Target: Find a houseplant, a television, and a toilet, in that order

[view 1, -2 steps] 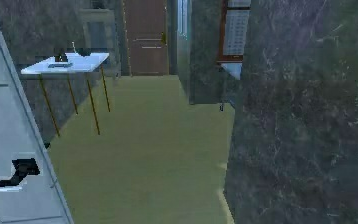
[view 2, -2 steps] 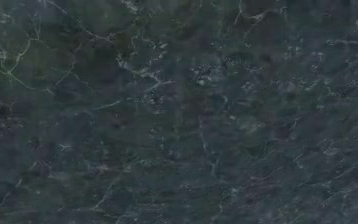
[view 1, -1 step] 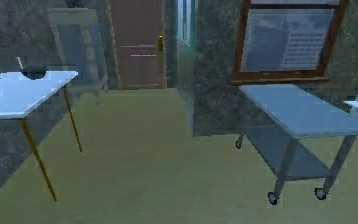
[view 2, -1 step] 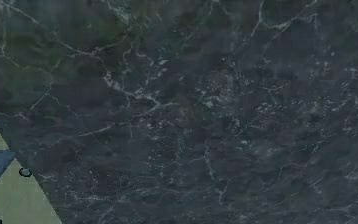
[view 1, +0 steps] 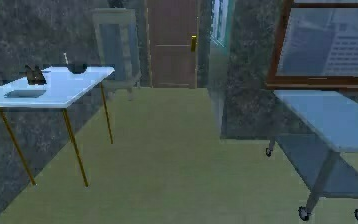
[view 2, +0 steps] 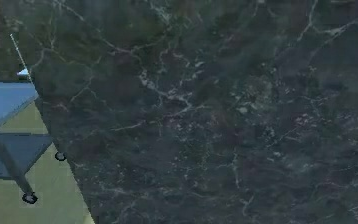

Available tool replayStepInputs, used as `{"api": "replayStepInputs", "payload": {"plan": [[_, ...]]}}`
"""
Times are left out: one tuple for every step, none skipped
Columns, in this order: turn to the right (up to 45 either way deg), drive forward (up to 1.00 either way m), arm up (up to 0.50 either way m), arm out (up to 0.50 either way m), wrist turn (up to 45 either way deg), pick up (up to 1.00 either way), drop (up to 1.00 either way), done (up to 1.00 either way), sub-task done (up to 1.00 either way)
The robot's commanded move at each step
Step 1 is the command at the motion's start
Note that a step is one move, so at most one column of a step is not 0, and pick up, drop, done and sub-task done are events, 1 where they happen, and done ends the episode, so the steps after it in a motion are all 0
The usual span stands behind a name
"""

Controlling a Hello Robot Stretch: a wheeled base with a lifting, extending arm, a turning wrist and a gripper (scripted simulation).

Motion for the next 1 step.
{"api": "replayStepInputs", "payload": {"plan": [[0.0,0.3,0.0,0.0,0.0,0.0,0.0,0.0,0.0]]}}
